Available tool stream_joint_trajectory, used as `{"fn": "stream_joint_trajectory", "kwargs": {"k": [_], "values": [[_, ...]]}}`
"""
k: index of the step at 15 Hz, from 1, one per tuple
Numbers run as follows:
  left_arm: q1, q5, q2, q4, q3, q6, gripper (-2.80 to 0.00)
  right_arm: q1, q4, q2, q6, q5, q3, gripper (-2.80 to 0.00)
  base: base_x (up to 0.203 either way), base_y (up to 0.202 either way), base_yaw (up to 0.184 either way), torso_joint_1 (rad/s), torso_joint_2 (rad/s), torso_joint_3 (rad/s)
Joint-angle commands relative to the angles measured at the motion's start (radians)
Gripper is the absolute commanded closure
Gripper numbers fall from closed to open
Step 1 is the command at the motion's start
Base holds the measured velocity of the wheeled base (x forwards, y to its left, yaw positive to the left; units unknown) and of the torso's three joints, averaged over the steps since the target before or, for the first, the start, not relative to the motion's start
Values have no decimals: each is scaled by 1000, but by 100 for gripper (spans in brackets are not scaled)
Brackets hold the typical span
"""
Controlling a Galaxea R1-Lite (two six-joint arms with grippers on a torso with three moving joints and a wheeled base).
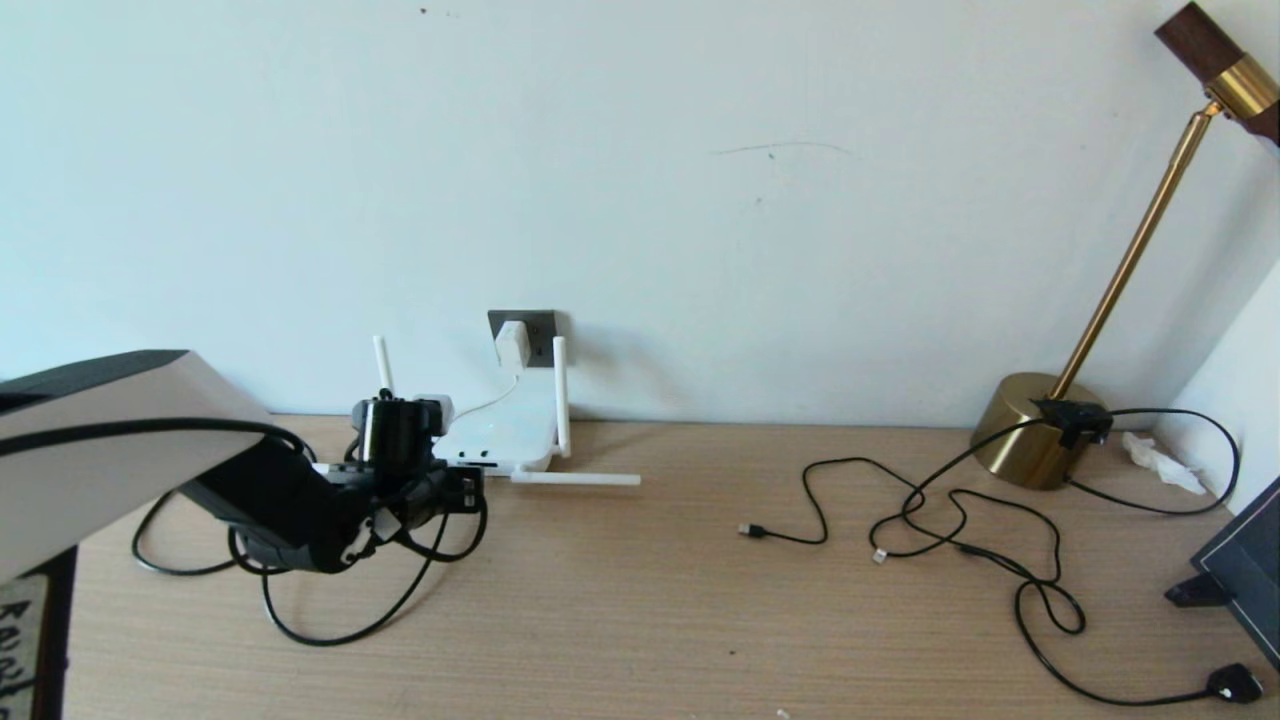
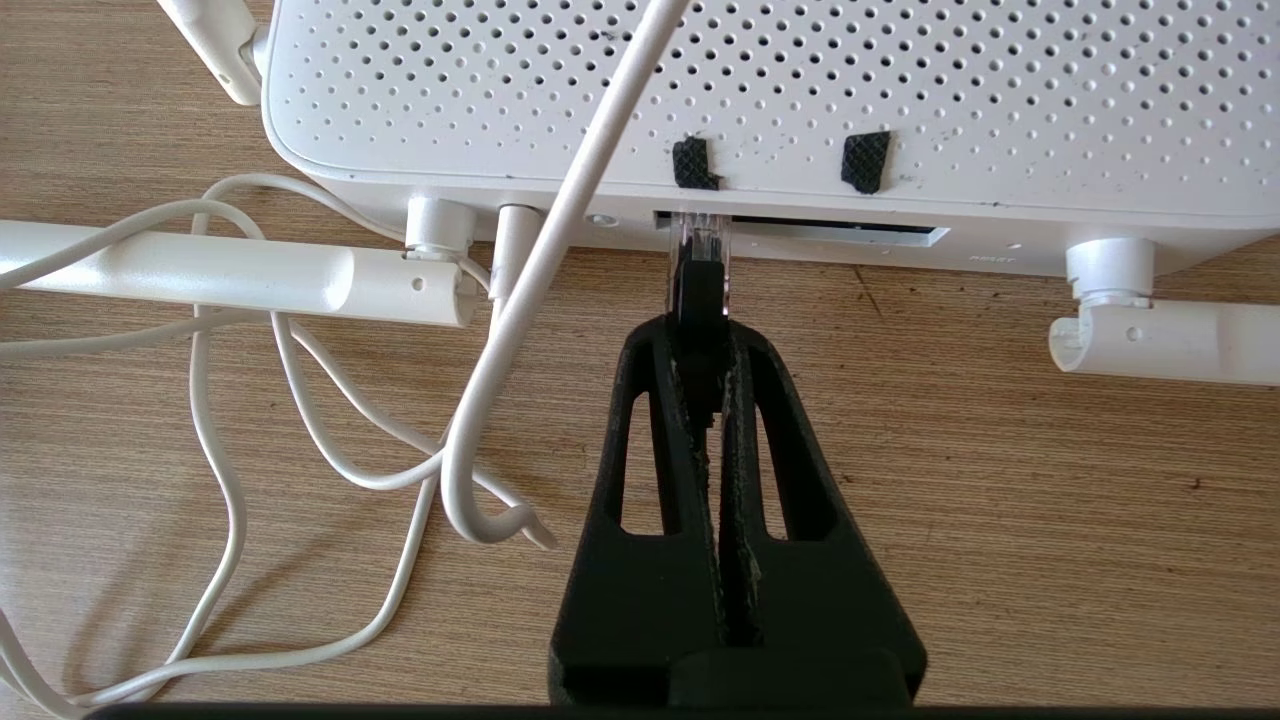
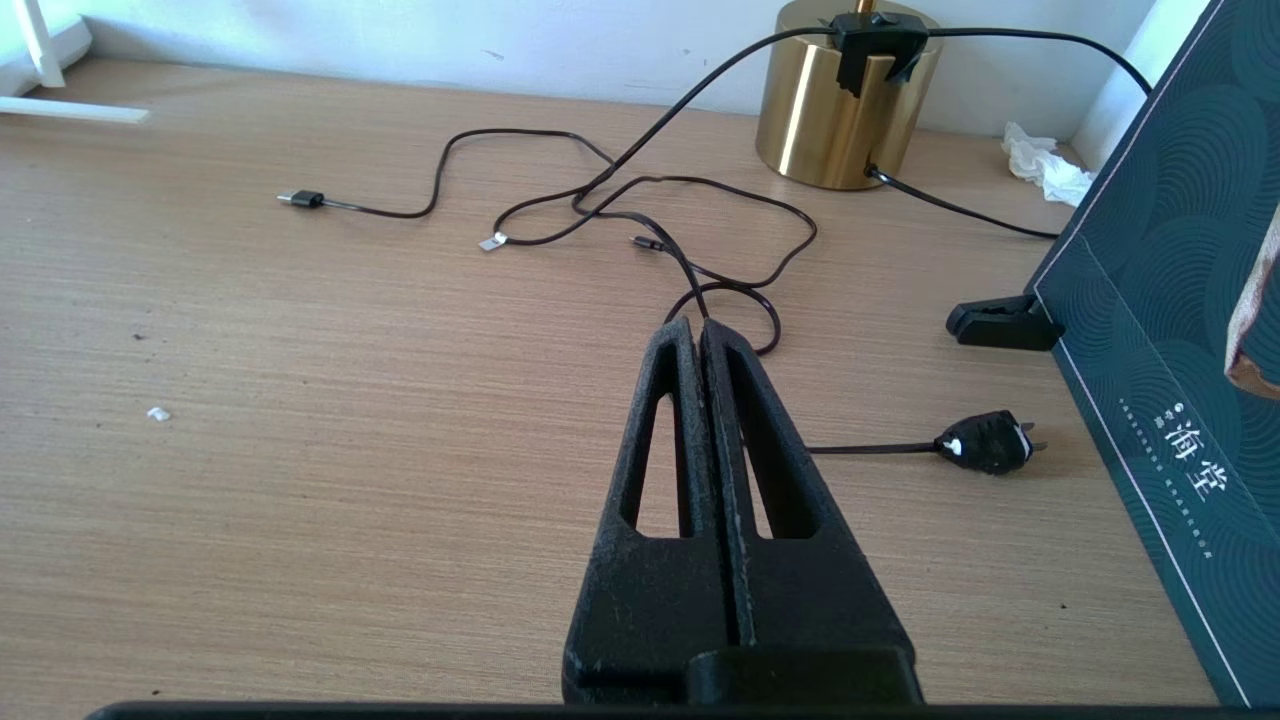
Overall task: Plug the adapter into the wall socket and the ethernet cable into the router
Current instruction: Plug cable into router interface
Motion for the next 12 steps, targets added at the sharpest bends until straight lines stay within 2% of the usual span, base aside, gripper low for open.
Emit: {"fn": "stream_joint_trajectory", "kwargs": {"k": [1,12], "values": [[0,2,-4,-7,-2,0,0,-1,-1,1,-1,1,0,0,0,0,0,0,0,0],[-1,2,-2,-4,-11,0,0,1,-1,1,-1,1,0,0,0,0,0,0,0,0]]}}
